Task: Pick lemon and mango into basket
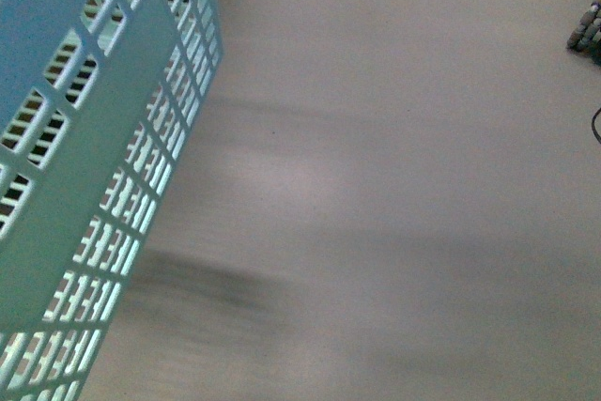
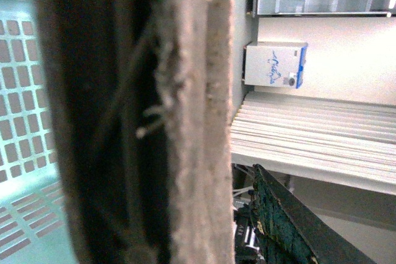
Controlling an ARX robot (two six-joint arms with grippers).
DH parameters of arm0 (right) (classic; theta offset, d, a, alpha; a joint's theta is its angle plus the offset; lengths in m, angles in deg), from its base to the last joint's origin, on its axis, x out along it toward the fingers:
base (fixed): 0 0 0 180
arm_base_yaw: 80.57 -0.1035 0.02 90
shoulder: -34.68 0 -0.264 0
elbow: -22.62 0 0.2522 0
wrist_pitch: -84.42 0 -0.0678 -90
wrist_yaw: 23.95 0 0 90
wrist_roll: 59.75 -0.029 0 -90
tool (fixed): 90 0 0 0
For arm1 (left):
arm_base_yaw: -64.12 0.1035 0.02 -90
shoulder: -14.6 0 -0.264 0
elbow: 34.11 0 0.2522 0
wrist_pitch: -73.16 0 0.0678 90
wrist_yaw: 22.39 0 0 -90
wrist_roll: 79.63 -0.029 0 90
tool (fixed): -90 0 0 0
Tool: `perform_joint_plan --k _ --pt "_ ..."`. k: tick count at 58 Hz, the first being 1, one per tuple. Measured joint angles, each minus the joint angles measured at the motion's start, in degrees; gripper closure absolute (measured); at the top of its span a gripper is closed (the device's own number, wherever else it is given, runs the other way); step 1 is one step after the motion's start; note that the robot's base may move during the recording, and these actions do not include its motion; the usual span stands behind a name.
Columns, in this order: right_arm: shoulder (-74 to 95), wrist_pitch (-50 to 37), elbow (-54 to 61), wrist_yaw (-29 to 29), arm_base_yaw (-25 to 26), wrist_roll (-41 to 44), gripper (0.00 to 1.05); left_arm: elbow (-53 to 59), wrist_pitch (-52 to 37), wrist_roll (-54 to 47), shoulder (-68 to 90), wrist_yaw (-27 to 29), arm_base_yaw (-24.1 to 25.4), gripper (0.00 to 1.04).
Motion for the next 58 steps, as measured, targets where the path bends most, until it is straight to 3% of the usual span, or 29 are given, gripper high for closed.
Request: perform_joint_plan --k 7,58 --pt "0.0 0.0 0.0 0.0 0.0 0.0 0.09 -0.63 1.09 -0.02 -2.25 -1.95 1.09 0.76" --pt "0.0 0.0 0.0 0.04 0.0 0.0 0.09 -0.83 1.36 -0.15 -2.43 -1.84 1.36 0.76"
